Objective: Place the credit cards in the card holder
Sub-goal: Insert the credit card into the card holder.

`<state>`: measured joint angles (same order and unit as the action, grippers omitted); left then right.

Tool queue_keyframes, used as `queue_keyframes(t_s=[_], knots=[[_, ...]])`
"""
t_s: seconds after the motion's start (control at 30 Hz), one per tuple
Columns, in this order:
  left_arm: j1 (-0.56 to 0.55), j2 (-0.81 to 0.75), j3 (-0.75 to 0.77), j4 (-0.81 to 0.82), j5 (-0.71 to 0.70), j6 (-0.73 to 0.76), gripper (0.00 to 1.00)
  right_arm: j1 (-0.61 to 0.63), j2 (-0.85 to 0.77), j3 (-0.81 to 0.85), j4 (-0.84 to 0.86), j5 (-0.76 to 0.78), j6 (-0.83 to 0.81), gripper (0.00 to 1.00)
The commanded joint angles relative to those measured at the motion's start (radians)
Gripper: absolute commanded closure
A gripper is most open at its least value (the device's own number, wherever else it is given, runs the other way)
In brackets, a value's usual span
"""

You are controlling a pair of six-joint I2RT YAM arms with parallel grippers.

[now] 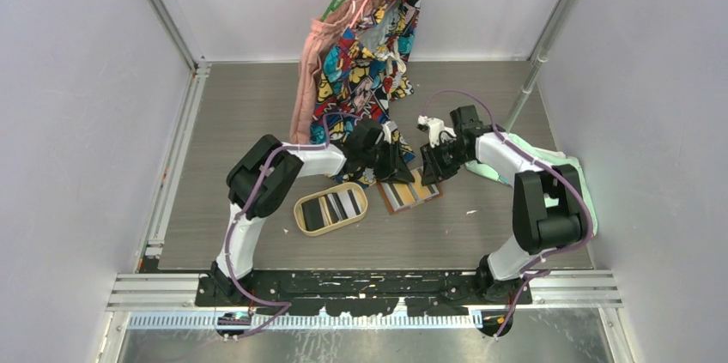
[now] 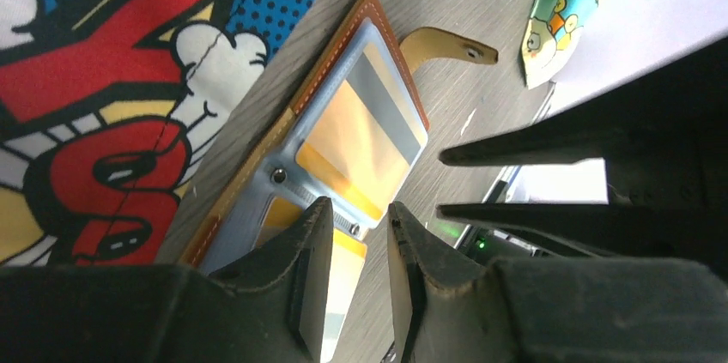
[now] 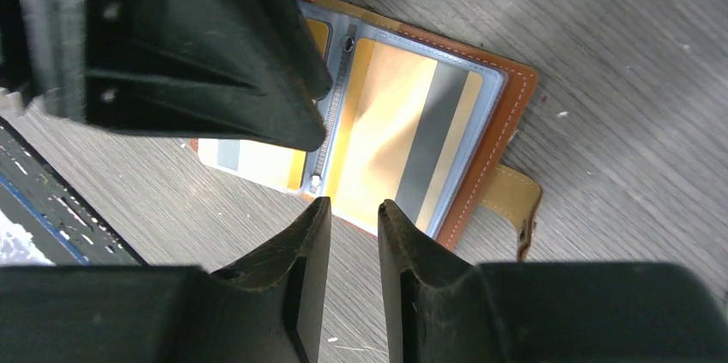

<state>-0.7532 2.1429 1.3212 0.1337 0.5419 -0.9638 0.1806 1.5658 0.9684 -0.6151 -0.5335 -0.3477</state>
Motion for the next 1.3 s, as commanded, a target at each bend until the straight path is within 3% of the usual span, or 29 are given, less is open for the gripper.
queue_keyframes(t_s=[0.0,0.23,0.37,0.5,1.27], knots=[[-0.002,-0.104,-0.025,0.003,-0.015,0.078,0.69,-0.01,0.055,0.047,-0.012,-0.067,0.081,0.67],[-0.002,-0.15,-0.051,0.015,0.0,0.13,0.73,-0.012,0.106,0.07,0.002,0.006,0.101,0.67],[-0.012,-0.164,-0.072,0.001,-0.019,0.143,0.88,-0.015,0.093,0.07,0.007,0.034,0.097,0.67],[-0.03,-0.137,-0.071,-0.005,-0.037,0.147,0.92,-0.019,0.094,0.072,0.007,0.063,0.093,0.67],[-0.037,-0.021,0.018,-0.094,-0.06,0.171,0.93,-0.029,0.175,0.104,-0.037,0.082,0.084,0.61]])
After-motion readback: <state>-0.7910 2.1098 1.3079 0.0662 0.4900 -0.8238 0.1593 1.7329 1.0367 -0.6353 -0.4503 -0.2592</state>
